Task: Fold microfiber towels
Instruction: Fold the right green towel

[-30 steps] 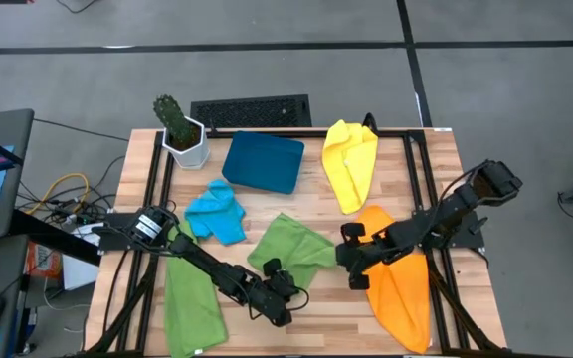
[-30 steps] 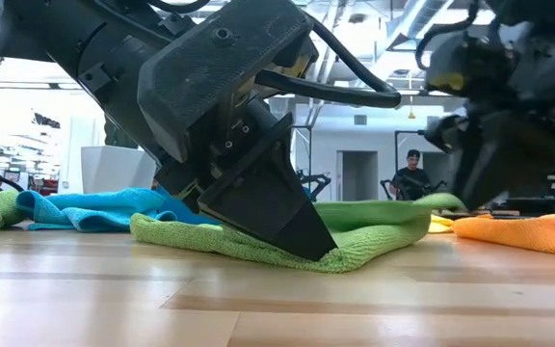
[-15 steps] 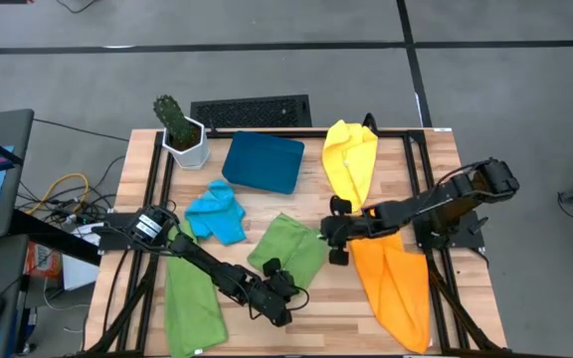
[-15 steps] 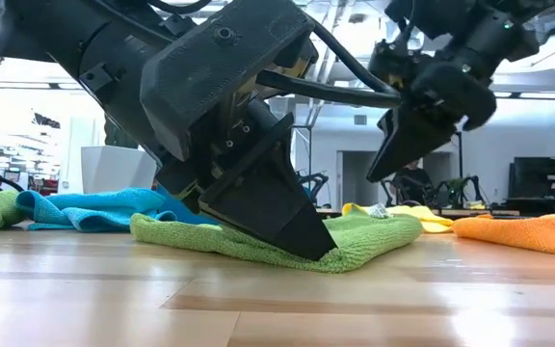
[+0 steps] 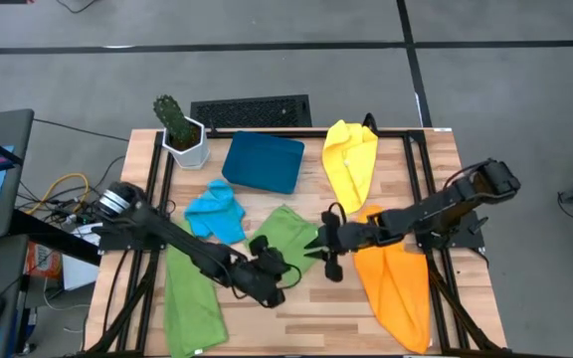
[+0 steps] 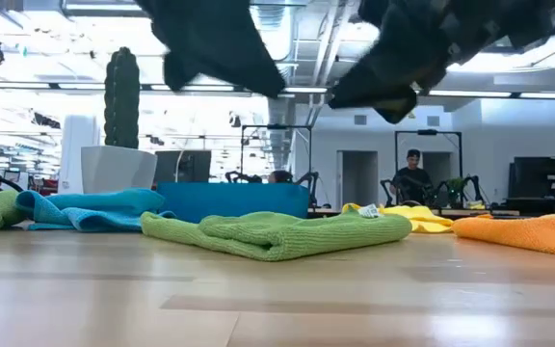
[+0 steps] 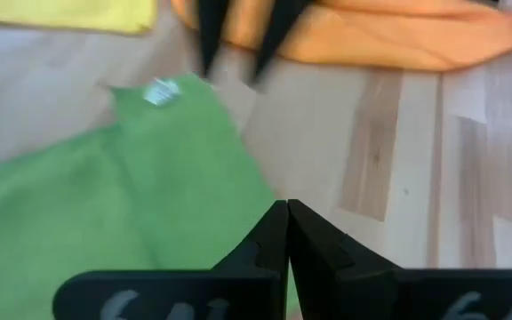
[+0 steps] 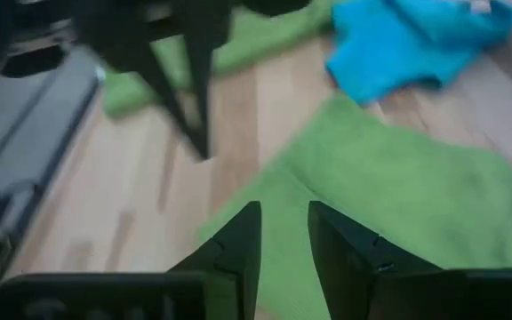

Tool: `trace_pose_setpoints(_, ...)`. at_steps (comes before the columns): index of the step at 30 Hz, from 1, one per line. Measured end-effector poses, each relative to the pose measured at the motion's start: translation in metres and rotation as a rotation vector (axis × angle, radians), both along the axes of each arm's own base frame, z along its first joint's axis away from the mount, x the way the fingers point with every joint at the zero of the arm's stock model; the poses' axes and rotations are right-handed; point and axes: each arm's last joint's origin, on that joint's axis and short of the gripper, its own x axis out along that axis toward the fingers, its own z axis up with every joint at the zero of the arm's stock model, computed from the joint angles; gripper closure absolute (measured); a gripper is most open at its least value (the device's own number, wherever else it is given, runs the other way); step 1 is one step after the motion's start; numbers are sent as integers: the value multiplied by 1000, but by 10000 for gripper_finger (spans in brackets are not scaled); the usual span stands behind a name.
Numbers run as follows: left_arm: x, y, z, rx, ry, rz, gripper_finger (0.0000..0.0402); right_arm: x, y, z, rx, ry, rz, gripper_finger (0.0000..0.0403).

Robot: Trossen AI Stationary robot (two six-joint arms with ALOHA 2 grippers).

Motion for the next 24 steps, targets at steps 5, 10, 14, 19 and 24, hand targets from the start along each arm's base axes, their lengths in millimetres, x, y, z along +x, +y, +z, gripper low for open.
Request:
trace_pose_setpoints(5,-32,8,-8,132,105,211,401,17,18,-19,17,-93,-33,283)
trace_pose_setpoints(10,-46,7,-47,3,78,217,401,46,35,-34,38,-87,-6,283)
trace_pose_setpoints(14,-53,10,-75,-98,13,177,401,66,48,-49,26,-59,9,283)
trace_pose_setpoints(19,-60,23,-90,-120,49,201,401,76,51,-73,75,7,-37,283)
trace_pose_setpoints(24,-59,25,-93,-121,83,159,401,78,44,-99,90,89,-86,283)
